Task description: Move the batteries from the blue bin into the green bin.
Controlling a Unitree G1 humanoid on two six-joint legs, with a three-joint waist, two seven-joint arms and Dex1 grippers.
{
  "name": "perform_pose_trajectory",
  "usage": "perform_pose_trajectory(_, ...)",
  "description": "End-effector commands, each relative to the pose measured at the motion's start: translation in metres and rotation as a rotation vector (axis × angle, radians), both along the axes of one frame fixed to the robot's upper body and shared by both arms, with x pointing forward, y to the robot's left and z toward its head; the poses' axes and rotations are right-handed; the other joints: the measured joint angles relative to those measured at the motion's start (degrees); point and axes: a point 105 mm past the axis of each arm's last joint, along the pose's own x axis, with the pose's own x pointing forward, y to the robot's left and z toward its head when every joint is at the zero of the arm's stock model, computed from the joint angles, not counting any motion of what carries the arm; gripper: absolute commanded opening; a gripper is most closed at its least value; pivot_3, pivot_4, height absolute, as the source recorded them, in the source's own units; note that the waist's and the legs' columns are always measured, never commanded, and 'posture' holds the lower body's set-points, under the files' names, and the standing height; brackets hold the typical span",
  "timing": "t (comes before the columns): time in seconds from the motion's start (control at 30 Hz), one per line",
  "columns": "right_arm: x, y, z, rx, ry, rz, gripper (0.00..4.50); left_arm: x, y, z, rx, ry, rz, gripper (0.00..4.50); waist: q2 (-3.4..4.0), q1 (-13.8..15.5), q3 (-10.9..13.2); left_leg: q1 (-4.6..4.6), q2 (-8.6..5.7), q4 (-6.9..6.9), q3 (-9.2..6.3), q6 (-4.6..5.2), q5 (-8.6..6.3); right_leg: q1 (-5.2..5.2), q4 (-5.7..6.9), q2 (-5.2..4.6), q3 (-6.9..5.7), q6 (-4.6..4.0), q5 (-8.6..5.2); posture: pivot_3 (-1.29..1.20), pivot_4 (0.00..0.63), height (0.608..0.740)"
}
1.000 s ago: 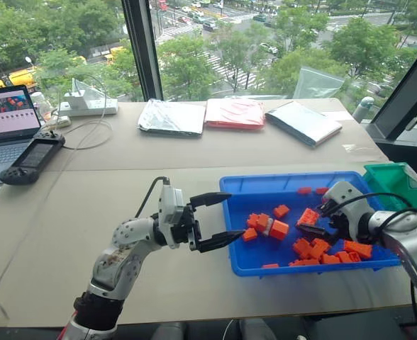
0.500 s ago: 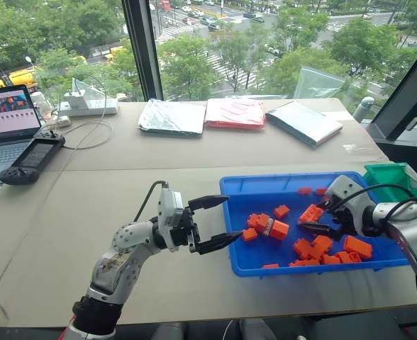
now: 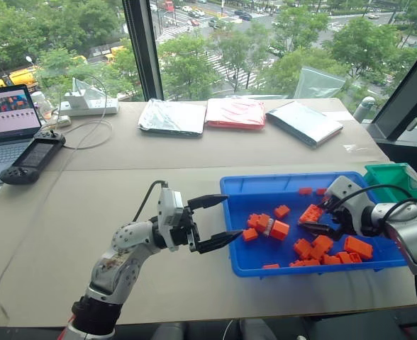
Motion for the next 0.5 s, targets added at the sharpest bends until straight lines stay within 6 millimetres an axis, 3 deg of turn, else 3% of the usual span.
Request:
perform_pose_trajectory(0.03,0.003,-0.006,0.02,-0.006,-0.063,-0.019,4.47,-0.004,-0.003,0.011,-0.011,-0.051,-0.014,4.5,0.0,0.0,0.0,0.0,0.0,0.0,0.0,0.0,0.0,0.0,0.0,0.0,0.0,0.0,0.0,0.0,0.15,0.74)
perform_pose_trajectory(0.2,-0.011,-0.005,0.03,-0.01,-0.06,0.004,4.47,-0.003,-0.002,0.01,-0.01,-0.049,-0.01,4.5,0.0,0.1,0.0,-0.01,0.0,0.0,0.0,0.0,0.0,-0.01,0.0,0.0,0.0,0.0,0.0,0.0,0.15,0.74)
perform_pose_trajectory(0.5,-0.028,0.0,0.019,-0.003,0.007,0.009,4.47,-0.004,-0.001,0.007,-0.008,-0.045,-0.009,4.5,0.01,0.0,0.0,0.0,0.0,0.01,0.0,0.0,0.0,0.01,0.02,0.01,0.0,0.0,0.0,0.0,0.15,0.74)
